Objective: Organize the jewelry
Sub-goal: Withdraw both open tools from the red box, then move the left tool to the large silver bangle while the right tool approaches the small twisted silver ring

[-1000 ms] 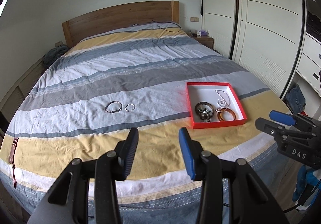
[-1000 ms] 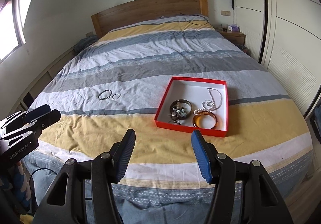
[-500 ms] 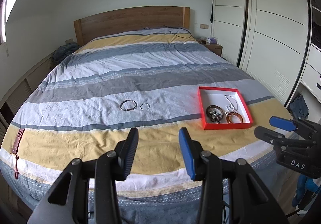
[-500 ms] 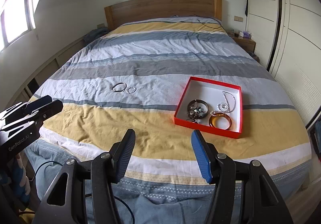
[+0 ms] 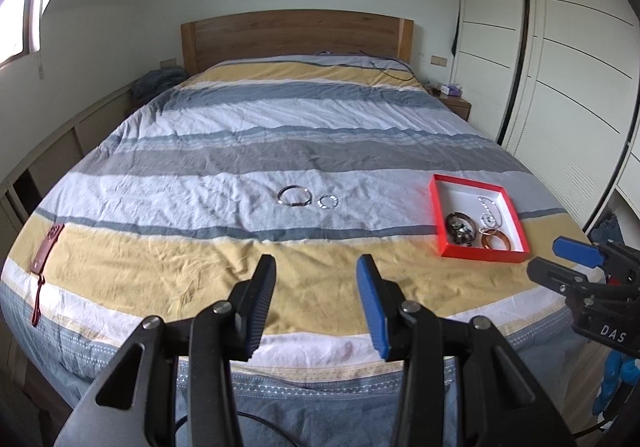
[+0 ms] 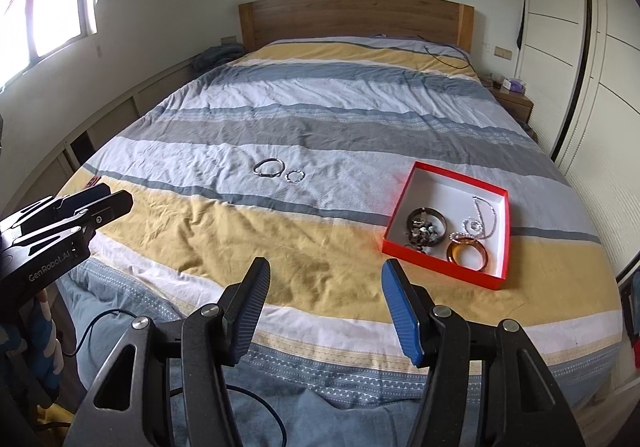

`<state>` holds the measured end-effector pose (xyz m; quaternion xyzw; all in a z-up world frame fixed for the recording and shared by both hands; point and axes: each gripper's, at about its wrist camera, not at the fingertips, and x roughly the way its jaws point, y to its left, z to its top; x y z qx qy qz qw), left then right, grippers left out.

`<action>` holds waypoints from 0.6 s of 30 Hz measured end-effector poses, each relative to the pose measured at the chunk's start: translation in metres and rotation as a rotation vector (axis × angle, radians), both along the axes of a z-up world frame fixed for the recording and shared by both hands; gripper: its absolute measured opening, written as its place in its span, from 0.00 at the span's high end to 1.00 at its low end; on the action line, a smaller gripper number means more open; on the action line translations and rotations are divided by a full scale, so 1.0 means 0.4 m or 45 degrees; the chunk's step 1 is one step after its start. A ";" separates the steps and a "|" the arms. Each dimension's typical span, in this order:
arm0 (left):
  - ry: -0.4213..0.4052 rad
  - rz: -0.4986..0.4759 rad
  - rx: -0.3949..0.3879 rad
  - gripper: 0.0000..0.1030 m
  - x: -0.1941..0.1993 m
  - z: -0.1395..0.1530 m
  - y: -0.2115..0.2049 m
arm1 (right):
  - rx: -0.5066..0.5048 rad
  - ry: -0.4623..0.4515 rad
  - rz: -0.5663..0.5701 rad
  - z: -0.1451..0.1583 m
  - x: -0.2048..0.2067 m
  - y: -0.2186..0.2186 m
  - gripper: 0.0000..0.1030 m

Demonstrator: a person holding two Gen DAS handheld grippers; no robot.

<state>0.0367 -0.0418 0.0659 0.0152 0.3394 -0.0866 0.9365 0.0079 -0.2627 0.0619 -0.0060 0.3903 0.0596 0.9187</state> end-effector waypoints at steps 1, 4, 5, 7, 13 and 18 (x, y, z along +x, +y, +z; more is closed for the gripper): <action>0.014 0.010 -0.008 0.61 0.007 -0.012 0.012 | 0.000 0.010 0.009 -0.008 0.008 0.005 0.44; 0.081 0.055 -0.006 0.61 0.038 -0.061 0.047 | 0.006 0.045 0.028 -0.039 0.034 0.015 0.44; 0.107 0.070 -0.004 0.61 0.048 -0.078 0.055 | 0.010 0.059 0.032 -0.051 0.044 0.016 0.44; 0.166 0.106 -0.003 0.61 0.073 -0.116 0.076 | 0.017 0.088 0.038 -0.078 0.063 0.017 0.44; 0.268 0.141 0.003 0.61 0.135 -0.210 0.110 | 0.044 0.171 0.041 -0.154 0.133 0.012 0.44; 0.338 0.139 -0.003 0.61 0.216 -0.265 0.118 | 0.053 0.220 0.072 -0.204 0.218 0.021 0.44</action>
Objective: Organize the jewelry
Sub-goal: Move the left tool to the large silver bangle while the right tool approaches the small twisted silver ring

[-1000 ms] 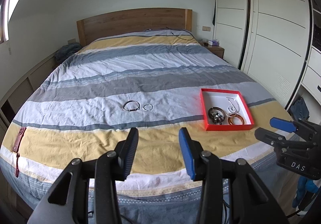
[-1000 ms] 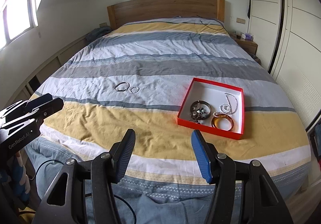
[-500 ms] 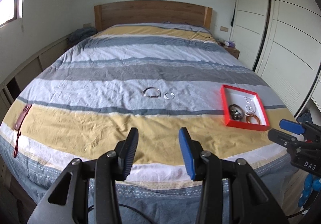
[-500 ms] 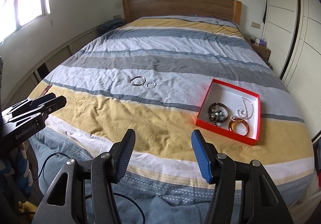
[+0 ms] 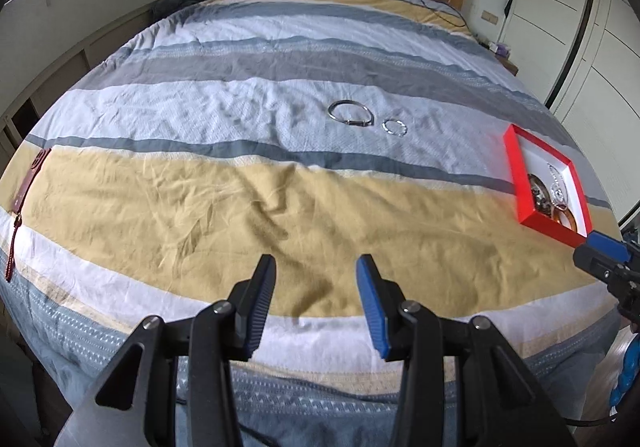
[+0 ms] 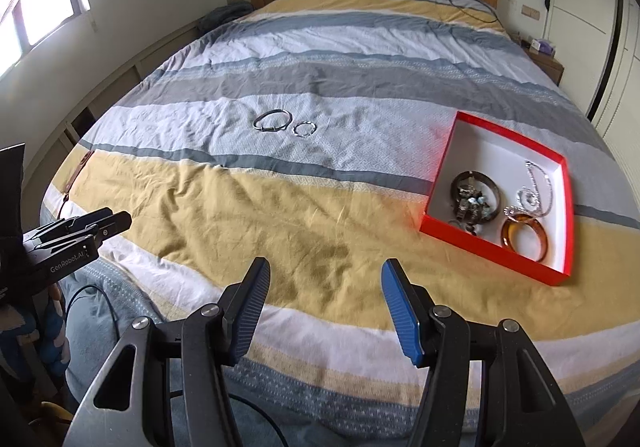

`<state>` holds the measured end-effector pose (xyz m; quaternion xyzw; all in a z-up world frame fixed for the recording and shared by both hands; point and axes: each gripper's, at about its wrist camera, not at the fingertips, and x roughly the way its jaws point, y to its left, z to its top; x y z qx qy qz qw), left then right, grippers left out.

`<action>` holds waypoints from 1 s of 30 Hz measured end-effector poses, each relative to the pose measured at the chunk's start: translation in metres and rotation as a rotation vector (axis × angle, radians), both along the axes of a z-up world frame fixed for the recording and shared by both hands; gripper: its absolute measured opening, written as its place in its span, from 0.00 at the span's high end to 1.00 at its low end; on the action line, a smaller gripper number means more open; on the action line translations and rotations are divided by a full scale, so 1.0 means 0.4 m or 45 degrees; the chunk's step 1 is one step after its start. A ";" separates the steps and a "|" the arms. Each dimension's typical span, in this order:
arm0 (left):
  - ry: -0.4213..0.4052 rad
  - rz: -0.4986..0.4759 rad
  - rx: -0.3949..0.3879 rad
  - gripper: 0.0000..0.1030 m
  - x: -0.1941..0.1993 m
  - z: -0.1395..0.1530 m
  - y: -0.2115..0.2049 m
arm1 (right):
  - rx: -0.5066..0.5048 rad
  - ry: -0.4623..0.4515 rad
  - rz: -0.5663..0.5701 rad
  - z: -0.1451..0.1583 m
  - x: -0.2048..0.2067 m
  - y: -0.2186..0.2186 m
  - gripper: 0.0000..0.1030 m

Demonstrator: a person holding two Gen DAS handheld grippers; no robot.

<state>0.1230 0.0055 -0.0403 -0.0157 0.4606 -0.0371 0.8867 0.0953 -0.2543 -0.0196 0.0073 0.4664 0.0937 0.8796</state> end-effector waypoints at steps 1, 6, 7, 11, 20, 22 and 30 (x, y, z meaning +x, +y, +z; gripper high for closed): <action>0.012 0.001 -0.003 0.61 0.024 -0.009 0.002 | -0.004 0.005 0.011 -0.007 0.019 0.004 0.44; 0.024 0.006 -0.032 0.61 0.168 -0.025 0.012 | -0.007 0.007 0.043 -0.029 0.117 0.018 0.50; 0.020 0.005 -0.040 0.61 0.206 -0.026 0.013 | -0.008 0.000 0.056 -0.035 0.176 0.024 0.54; 0.012 -0.015 -0.073 0.61 0.351 -0.037 0.007 | 0.013 -0.002 0.086 -0.054 0.304 0.043 0.58; 0.085 -0.059 -0.115 0.61 0.638 -0.148 -0.030 | 0.040 0.033 0.130 -0.156 0.556 0.097 0.61; 0.108 -0.064 -0.098 0.61 0.677 -0.181 -0.037 | 0.038 0.050 0.134 -0.185 0.601 0.111 0.63; 0.126 -0.168 0.049 0.61 0.723 -0.260 -0.086 | 0.014 0.136 0.161 -0.299 0.695 0.149 0.70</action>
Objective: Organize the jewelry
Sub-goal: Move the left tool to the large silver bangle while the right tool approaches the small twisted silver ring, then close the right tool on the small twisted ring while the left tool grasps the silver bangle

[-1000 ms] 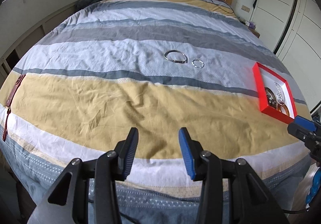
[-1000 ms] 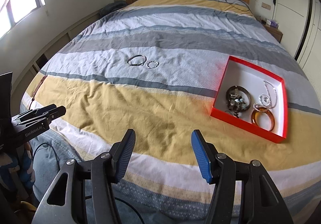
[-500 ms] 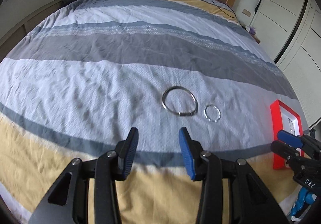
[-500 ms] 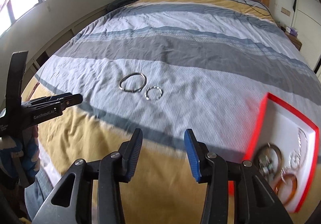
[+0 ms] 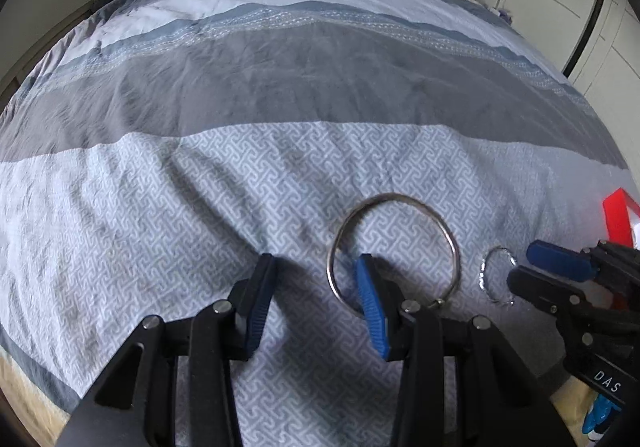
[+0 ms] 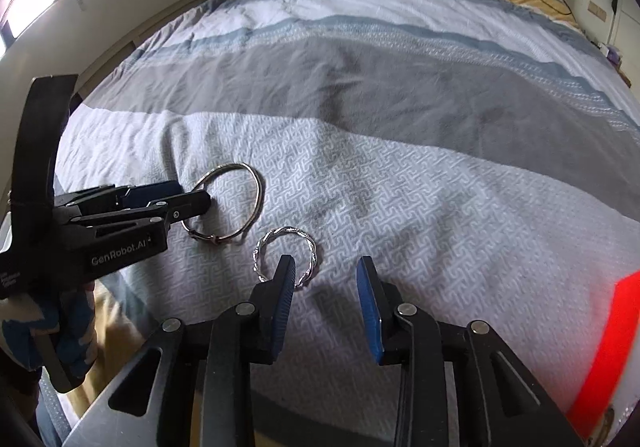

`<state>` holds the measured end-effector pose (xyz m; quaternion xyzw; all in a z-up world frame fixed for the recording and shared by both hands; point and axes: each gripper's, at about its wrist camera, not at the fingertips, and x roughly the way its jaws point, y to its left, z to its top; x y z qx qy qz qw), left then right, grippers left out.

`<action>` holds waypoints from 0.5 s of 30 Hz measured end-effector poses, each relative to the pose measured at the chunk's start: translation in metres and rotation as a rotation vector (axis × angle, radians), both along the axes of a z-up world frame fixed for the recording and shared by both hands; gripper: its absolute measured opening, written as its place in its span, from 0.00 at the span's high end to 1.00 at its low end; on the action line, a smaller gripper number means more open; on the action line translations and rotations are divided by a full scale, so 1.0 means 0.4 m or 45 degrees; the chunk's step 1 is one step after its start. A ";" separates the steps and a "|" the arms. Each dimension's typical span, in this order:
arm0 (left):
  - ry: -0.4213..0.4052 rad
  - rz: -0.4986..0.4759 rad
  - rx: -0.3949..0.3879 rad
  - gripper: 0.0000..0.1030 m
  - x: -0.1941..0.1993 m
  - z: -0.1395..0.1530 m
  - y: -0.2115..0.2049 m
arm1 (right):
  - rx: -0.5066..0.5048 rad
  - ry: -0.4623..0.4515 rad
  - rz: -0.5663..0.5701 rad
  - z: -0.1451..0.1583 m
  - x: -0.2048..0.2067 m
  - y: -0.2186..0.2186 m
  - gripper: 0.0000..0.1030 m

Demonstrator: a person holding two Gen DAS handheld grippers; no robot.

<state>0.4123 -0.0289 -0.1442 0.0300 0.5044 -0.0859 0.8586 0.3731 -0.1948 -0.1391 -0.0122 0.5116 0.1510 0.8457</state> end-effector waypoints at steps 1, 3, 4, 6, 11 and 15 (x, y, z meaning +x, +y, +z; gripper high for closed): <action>-0.001 -0.009 0.018 0.61 0.002 -0.005 -0.005 | -0.009 0.003 0.006 -0.010 0.006 0.005 0.70; 0.000 -0.024 0.042 0.62 0.010 -0.013 -0.012 | -0.025 0.001 0.014 -0.027 0.016 0.017 0.70; -0.002 -0.028 0.056 0.62 0.013 -0.018 -0.016 | -0.030 -0.001 0.020 -0.034 0.021 0.023 0.73; -0.008 -0.034 0.084 0.62 0.018 -0.025 -0.023 | -0.058 -0.002 0.038 -0.049 0.029 0.040 0.76; -0.014 -0.013 0.080 0.73 0.029 -0.020 -0.024 | -0.120 -0.030 0.053 -0.064 0.038 0.068 0.86; -0.018 0.018 0.014 0.95 0.017 0.006 -0.009 | -0.069 -0.059 0.012 -0.039 0.011 0.047 0.95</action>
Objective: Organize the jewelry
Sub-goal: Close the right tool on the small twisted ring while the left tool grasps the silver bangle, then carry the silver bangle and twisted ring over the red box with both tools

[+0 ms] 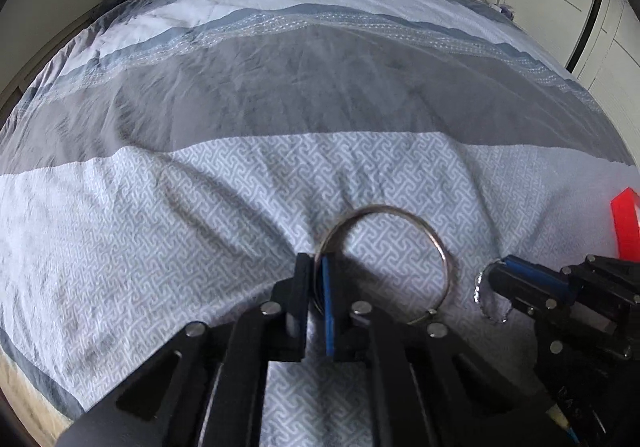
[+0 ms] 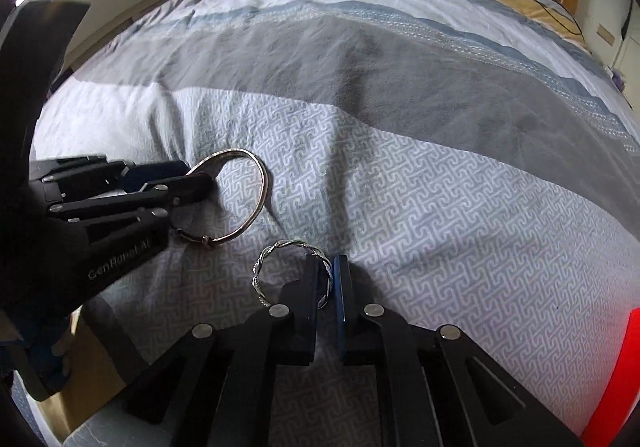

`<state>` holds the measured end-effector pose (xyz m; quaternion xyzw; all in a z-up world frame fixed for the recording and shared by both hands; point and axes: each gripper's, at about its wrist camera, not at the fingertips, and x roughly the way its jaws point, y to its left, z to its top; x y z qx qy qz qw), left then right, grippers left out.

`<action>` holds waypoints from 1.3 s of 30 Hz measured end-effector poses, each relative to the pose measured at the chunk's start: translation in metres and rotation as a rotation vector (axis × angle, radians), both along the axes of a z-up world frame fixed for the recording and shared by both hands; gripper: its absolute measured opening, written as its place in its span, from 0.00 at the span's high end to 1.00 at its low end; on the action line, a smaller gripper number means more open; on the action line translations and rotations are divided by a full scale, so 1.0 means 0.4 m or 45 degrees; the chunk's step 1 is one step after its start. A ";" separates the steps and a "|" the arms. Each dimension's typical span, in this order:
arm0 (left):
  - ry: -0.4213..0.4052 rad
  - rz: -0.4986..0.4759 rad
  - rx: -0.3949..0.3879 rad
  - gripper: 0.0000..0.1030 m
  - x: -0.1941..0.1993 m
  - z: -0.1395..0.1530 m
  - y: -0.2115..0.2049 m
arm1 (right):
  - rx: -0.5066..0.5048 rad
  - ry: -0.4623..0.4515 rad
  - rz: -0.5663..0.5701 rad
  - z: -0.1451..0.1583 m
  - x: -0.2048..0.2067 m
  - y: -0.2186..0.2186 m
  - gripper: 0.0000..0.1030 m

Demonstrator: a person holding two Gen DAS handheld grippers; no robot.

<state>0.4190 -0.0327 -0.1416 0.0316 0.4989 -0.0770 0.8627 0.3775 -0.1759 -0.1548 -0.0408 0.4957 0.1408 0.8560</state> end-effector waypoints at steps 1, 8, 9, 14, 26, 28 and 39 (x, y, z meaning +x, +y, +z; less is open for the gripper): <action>-0.005 0.014 -0.022 0.96 -0.009 0.009 0.006 | 0.008 -0.010 -0.004 0.011 -0.012 -0.009 0.95; -0.057 0.037 -0.063 0.96 -0.100 0.093 0.003 | 0.088 -0.085 -0.072 0.121 -0.105 -0.078 0.96; -0.066 0.031 -0.056 0.96 -0.116 0.108 -0.001 | 0.094 -0.095 -0.081 0.140 -0.123 -0.087 0.96; -0.113 0.014 -0.039 0.96 -0.200 0.193 -0.009 | 0.112 -0.141 -0.122 0.221 -0.220 -0.119 0.95; -0.200 -0.061 0.030 0.97 -0.385 0.336 -0.057 | 0.163 -0.225 -0.233 0.336 -0.443 -0.221 0.95; -0.207 -0.090 0.028 0.96 -0.404 0.351 -0.089 | 0.167 -0.229 -0.262 0.334 -0.471 -0.250 0.95; -0.201 -0.367 -0.081 0.96 -0.467 0.387 -0.408 | 0.115 -0.207 -0.487 0.298 -0.575 -0.547 0.95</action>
